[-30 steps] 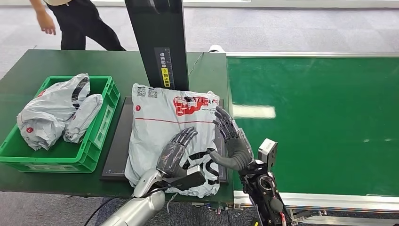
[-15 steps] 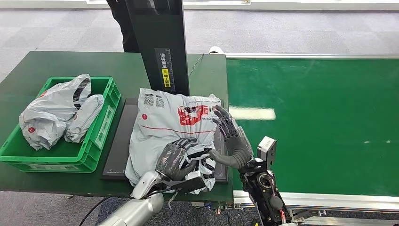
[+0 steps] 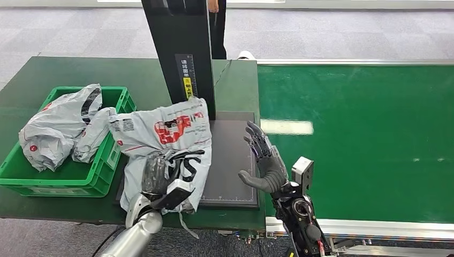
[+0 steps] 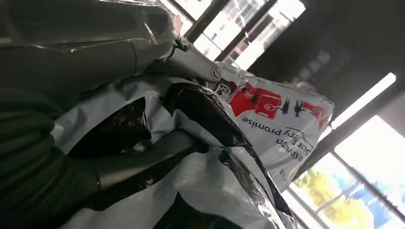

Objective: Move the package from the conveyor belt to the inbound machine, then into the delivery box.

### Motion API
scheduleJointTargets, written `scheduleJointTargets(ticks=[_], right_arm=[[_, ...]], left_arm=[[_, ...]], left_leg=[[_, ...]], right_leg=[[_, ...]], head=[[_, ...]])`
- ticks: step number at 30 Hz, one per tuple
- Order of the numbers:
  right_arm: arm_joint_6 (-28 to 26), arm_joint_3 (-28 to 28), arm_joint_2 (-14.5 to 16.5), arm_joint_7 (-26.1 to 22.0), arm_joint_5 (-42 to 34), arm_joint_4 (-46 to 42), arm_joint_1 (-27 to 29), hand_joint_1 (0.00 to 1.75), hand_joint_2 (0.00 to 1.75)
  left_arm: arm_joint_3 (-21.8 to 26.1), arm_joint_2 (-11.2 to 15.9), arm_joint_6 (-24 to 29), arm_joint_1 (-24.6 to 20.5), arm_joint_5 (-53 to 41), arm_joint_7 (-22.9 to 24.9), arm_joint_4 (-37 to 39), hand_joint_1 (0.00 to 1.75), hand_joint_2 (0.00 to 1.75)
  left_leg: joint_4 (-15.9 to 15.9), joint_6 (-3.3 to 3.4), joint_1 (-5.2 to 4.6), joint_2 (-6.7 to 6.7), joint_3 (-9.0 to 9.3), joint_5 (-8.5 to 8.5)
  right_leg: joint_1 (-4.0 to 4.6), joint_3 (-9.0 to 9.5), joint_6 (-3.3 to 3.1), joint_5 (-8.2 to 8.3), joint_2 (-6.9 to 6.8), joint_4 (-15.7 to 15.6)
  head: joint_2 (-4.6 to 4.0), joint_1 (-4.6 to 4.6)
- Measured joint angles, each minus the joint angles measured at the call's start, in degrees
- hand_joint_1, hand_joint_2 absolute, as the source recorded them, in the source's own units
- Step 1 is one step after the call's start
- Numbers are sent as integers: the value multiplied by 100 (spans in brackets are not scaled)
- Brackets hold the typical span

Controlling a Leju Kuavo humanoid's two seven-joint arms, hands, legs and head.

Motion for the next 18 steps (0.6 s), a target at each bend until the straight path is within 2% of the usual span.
scheduleJointTargets(ticks=[5,9,18], right_arm=[[-95,-9,-43,0,2,-36,149,0,175],[-166,-25,-54,-1,45,-134,282,0,175],[-202,-171,-76,0,150,-279,434,0,175]], left_arm=[[492,348,61,278,953,-450,-1208,175,175],[847,542,62,399,1267,-505,-2171,175,175],[1600,790,33,823,1952,-529,-4266,175,175]], left_leg=[[0,0,0,-1,-10,0],[0,0,0,0,-12,0],[0,0,0,1,-18,0]], right_leg=[[0,-10,0,0,0,0],[0,-13,0,0,0,0],[0,-19,-1,-2,0,0]], head=[[0,-1],[0,0],[0,1]])
